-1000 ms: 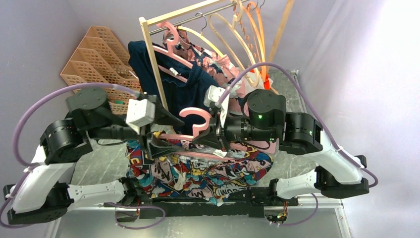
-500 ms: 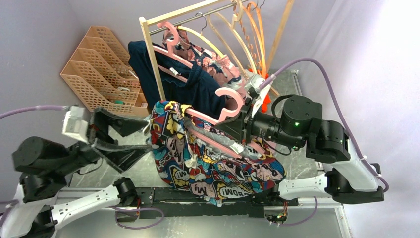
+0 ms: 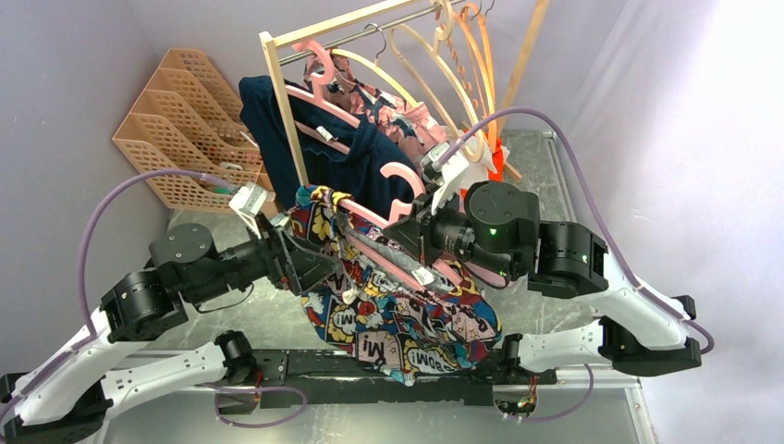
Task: Place the shorts on the hanger
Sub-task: Adjust the shorts on the hanger.
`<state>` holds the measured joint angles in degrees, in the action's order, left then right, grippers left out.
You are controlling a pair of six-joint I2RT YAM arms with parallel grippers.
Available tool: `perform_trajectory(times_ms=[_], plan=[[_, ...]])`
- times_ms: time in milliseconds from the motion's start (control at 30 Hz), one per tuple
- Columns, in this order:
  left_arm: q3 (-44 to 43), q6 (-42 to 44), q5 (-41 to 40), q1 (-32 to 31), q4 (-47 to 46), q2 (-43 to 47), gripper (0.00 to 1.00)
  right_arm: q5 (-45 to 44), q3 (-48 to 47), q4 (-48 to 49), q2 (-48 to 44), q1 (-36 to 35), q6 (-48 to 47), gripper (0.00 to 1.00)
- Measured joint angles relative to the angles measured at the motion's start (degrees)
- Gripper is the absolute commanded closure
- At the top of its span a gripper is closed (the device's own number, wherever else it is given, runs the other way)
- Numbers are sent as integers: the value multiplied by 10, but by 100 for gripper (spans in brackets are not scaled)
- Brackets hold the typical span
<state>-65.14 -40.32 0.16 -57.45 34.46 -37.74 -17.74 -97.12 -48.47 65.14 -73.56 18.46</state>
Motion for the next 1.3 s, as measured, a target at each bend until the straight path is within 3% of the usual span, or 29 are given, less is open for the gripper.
perform_trajectory(times_ms=[167, 400, 500, 700, 1233, 1300], plan=[[23, -33, -6, 0, 10, -12, 13, -12, 2, 13, 3, 0, 6, 100], [48, -48, 3, 0, 7, -46, 46, -15, 2, 19, 6, 0, 6, 100], [49, -49, 11, 0, 1, -59, 56, -16, 2, 19, 6, 0, 6, 100], [48, -52, 28, 0, -13, -69, 91, -18, 7, 23, 6, 0, 6, 100], [-80, -62, 79, 0, -43, -105, 93, -19, 9, 23, 7, 0, 6, 100], [-77, -68, 85, 0, -48, -108, 89, -15, 9, 23, 9, 0, 6, 100]])
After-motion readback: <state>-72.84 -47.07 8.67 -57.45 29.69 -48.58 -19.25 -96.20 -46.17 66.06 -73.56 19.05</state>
